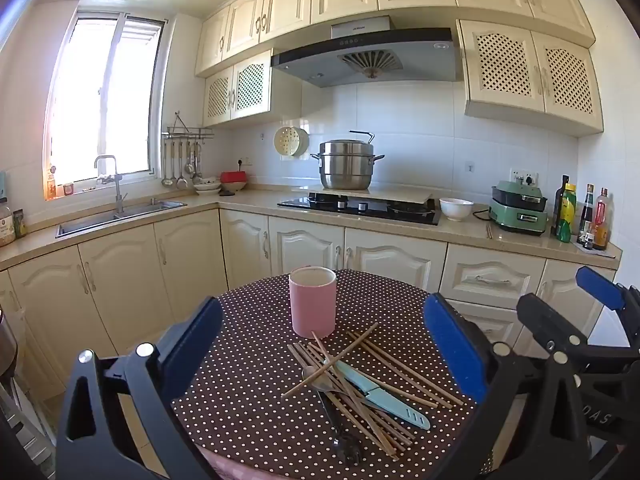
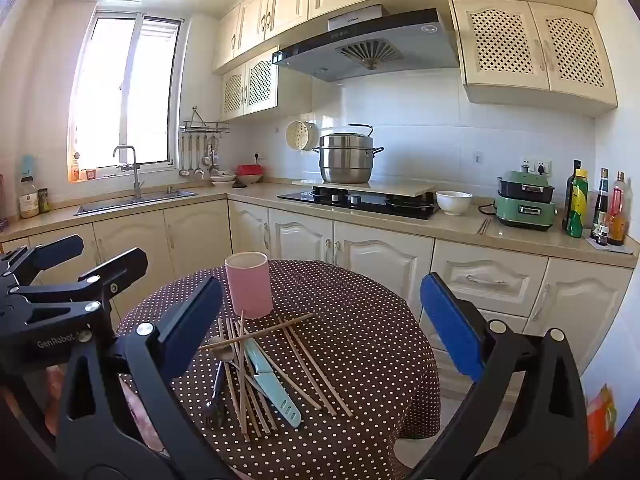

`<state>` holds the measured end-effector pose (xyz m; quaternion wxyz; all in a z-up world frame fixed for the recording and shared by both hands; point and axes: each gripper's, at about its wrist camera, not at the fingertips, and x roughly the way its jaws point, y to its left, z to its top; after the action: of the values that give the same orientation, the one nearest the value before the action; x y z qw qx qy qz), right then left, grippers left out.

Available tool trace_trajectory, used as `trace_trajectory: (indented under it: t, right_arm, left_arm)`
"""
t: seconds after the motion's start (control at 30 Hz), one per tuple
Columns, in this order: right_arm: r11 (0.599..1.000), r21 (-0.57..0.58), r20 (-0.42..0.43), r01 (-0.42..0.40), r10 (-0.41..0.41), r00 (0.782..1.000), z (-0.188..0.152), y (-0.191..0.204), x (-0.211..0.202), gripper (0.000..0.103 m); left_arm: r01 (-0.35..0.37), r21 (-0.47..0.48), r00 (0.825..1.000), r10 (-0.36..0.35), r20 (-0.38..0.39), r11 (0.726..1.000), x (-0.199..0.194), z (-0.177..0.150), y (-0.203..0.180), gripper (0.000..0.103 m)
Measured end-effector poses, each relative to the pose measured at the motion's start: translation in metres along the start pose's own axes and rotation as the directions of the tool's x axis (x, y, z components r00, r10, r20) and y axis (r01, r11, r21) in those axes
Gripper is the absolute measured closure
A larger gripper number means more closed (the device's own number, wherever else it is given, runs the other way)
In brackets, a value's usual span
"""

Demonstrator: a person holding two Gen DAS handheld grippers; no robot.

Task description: Organize utensils

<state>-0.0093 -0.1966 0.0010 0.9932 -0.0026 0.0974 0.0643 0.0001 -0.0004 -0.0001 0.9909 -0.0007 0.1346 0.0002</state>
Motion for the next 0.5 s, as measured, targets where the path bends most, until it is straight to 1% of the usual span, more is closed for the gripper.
trace_trajectory:
  t: [0.27, 0.37, 0.4, 0.5]
  right_arm:
    - [1.000, 0.002, 0.004, 0.002, -0.002, 1.000, -0.0016, -0.0020, 0.0000, 0.006]
    - [1.000, 0.004, 0.002, 0.001, -0.001, 1.000, -0.0016, -0.0022, 0.0009, 0.006]
    - [1.000, 0.004, 0.002, 0.001, -0.001, 1.000, -0.0015, -0.0019, 0.0012, 0.006]
    - [1.000, 0.004, -0.002, 0.000, 0.000, 1.000, -0.0013, -0.0009, 0.0022, 0.006]
  left_arm:
    - [0.003, 0.001, 1.000, -0.003, 0.001, 1.000, 0.0011, -0.0008, 0.0000, 0.004]
    - [-0.001, 0.004, 1.000, 0.001, 0.003, 1.000, 0.0077, -0.0026, 0.0025, 0.004]
    - [-0.007, 0.008, 1.000, 0.007, 0.005, 1.000, 0.0016, 0.0022, -0.0019, 0.004]
    - [-0.012, 0.012, 1.000, 0.012, 0.007, 1.000, 0.0018, 0.0012, -0.0036, 0.004]
